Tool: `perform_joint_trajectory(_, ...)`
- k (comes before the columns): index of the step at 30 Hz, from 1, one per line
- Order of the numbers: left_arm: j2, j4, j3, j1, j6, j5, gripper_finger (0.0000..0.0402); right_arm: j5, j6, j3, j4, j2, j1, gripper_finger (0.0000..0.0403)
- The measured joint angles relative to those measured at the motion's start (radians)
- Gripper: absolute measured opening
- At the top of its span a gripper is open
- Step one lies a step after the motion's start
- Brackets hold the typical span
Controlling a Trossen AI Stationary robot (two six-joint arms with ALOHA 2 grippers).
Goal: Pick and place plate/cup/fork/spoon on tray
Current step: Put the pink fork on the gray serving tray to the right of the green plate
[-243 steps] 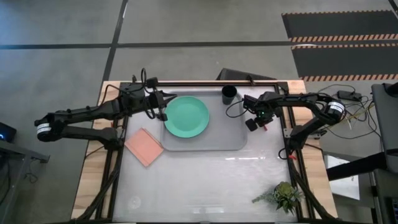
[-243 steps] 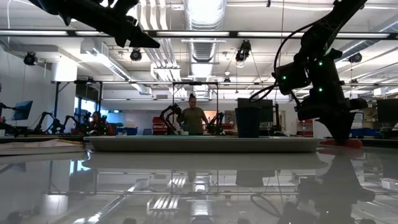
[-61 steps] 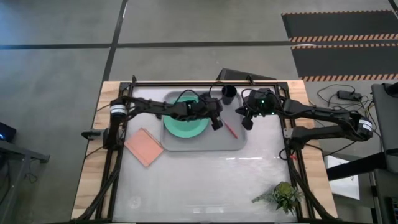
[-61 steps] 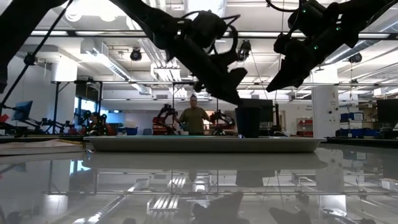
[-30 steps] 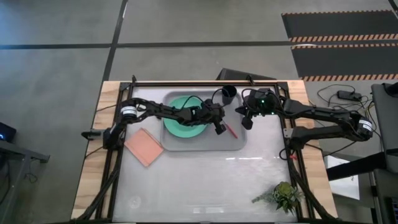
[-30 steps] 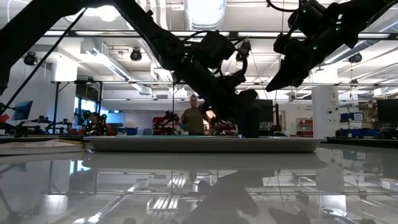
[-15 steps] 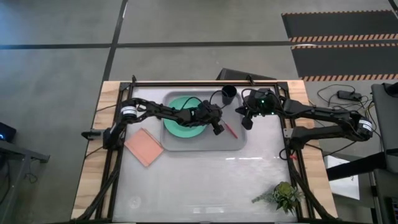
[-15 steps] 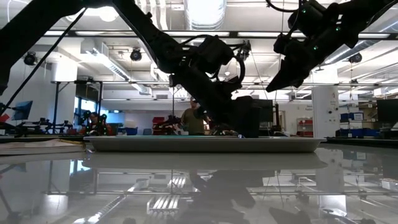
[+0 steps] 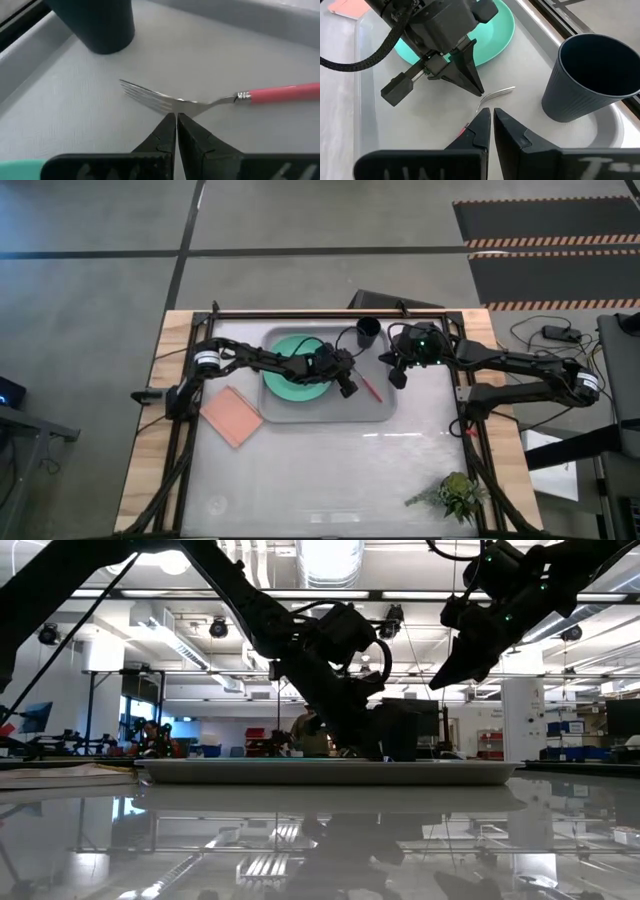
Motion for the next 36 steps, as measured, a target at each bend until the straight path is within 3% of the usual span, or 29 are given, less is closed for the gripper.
perform_joint_trajectory(5, -0.011, 0.041, 0.005, -0.01, 0.013, 0.002, 0.0, 0.0, 0.002, 0.0, 0.0, 0.0, 0.0, 0.0013)
perform_joint_trajectory(11, 0.02, 0.262, 0.005, 0.0, 0.11, 0.001, 0.0, 0.0, -0.001, 0.0, 0.001, 0.0, 0.0, 0.0013)
perform_joint_trajectory(17, 0.07, 0.246, 0.002, 0.01, 0.096, 0.0, 0.0, 0.0, -0.002, 0.0, 0.002, 0.0, 0.0, 0.0013)
perform_joint_trajectory(36, 0.03, 0.087, 0.001, -0.002, 0.054, -0.019, 0.0, 0.0, -0.002, -0.013, 0.0, 0.0, 0.0, 0.0013)
